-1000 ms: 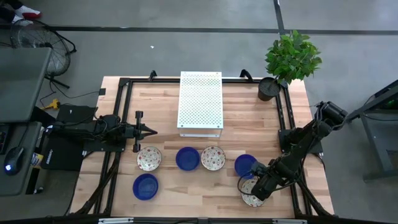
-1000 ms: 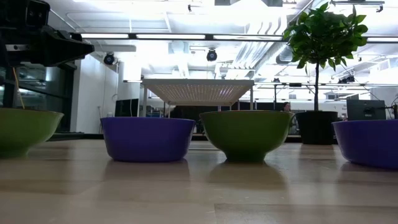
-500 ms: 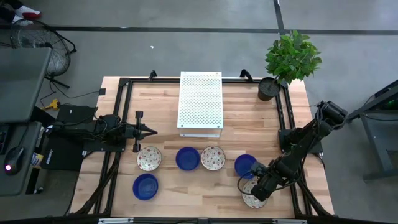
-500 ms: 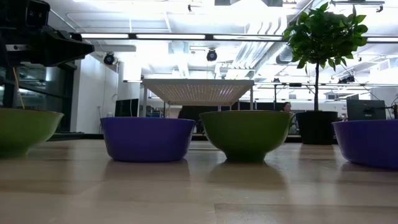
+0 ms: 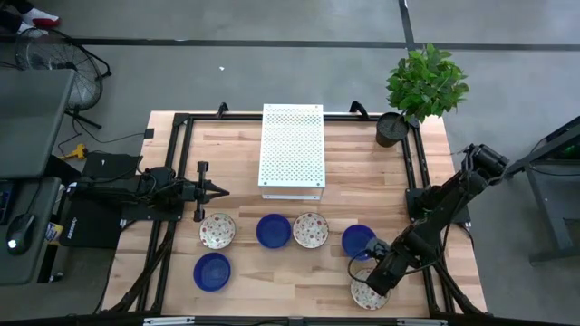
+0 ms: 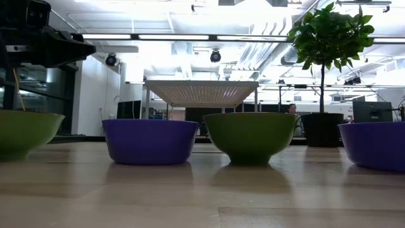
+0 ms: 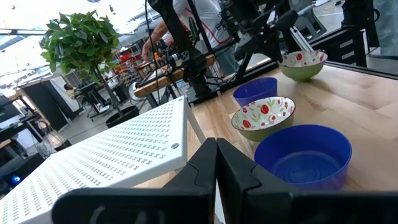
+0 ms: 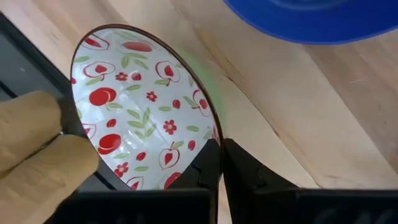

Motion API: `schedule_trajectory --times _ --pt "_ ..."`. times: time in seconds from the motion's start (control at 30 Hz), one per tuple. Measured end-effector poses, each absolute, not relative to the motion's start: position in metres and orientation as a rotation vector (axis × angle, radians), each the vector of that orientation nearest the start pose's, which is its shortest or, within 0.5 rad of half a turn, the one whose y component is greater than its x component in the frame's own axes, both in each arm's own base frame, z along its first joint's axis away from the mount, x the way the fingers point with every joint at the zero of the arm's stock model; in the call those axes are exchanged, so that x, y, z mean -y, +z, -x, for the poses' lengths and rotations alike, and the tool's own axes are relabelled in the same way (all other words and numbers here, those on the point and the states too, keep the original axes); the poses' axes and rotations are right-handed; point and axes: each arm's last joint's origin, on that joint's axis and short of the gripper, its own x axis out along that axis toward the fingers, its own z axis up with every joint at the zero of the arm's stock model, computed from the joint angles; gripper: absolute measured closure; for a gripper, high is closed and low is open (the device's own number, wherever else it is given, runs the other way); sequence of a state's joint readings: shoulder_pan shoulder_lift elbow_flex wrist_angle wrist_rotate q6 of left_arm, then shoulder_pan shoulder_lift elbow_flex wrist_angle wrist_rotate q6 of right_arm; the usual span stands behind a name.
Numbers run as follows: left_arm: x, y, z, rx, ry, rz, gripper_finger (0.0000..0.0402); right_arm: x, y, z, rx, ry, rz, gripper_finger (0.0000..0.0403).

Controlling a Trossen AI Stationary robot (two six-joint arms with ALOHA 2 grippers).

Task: Pick & Place Mini bowls
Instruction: Put the bottom green bowl on the shelf

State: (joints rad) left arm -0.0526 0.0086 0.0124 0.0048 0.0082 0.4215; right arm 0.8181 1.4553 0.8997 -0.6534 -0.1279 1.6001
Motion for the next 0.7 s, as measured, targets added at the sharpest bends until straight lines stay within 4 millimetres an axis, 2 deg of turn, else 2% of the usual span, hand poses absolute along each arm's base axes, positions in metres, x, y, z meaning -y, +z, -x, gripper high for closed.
schedule_trajectory --times 0.2,0.33,0.7 --pt "0.005 0.168 -0.097 0.021 -0.058 -0.421 0.0401 -0.193 0.217 -0.182 -1.365 -0.243 -0.922 0.0402" --pt "0.005 0.168 -0.097 0.021 -0.058 -0.421 0.0401 -0.191 0.237 -0.188 -1.271 -0.24 -0.938 0.0403" --pt "0.005 0.168 -0.097 0.021 -0.058 -0.421 0.0401 -0.16 0.294 -0.218 -1.089 -0.306 -0.887 0.0403"
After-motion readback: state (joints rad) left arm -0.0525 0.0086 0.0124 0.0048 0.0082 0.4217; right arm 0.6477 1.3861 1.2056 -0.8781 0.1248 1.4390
